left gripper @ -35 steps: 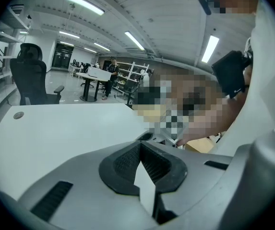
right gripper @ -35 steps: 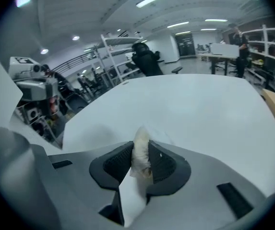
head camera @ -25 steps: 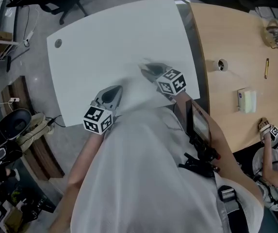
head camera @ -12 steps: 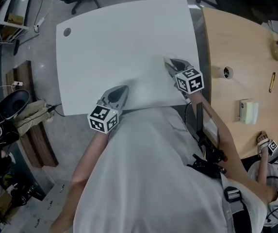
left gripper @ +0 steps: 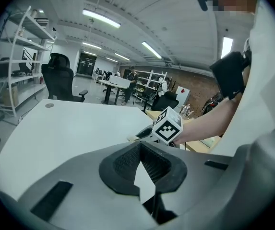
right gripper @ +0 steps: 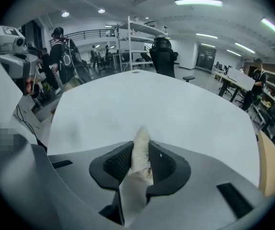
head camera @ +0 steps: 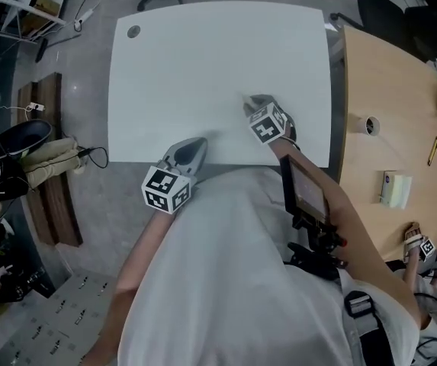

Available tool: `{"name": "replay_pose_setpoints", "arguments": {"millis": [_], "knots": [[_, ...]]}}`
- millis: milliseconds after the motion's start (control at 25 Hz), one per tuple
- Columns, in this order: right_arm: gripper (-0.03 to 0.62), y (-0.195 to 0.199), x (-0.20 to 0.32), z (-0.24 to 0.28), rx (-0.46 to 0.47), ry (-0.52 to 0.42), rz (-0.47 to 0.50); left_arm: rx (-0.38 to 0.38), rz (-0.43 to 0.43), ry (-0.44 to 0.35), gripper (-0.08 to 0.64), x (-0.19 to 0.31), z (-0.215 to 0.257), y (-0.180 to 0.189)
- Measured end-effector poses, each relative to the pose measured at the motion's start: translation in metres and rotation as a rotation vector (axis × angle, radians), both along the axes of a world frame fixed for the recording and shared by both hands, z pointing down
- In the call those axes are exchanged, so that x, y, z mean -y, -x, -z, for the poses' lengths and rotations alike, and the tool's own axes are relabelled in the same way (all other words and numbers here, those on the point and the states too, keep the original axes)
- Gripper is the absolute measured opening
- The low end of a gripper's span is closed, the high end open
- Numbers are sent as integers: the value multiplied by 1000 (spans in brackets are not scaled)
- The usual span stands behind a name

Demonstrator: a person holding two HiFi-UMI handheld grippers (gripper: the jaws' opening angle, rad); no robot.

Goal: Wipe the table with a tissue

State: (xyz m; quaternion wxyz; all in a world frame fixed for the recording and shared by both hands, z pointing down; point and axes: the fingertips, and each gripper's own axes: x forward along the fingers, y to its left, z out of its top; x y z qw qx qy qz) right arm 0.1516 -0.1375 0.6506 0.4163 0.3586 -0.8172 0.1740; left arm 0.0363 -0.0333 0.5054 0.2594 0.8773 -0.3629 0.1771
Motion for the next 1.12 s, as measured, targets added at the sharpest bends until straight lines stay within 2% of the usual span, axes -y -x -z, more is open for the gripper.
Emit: {"name": "replay_pose_setpoints", "arguments": {"millis": [200, 320, 480, 720, 960, 1120], "knots": [[97, 52, -45, -1, 96, 95, 153, -15, 27, 9, 5, -17, -3, 20], [97, 63, -64, 4, 169, 132, 176, -29, 8, 0, 5, -23, -1, 21], [97, 51, -74, 32, 312, 78, 81, -43, -26, -7, 5, -28, 0, 18], [97, -3, -95, 66, 452, 7, -120, -62, -97, -24, 5, -34, -2, 2], [97, -38, -112, 82, 452, -65, -223, -75, -153, -38, 5, -38, 0, -11], [97, -47, -115, 82, 441, -84, -240, -84, -163, -43, 5, -43, 0, -15]]}}
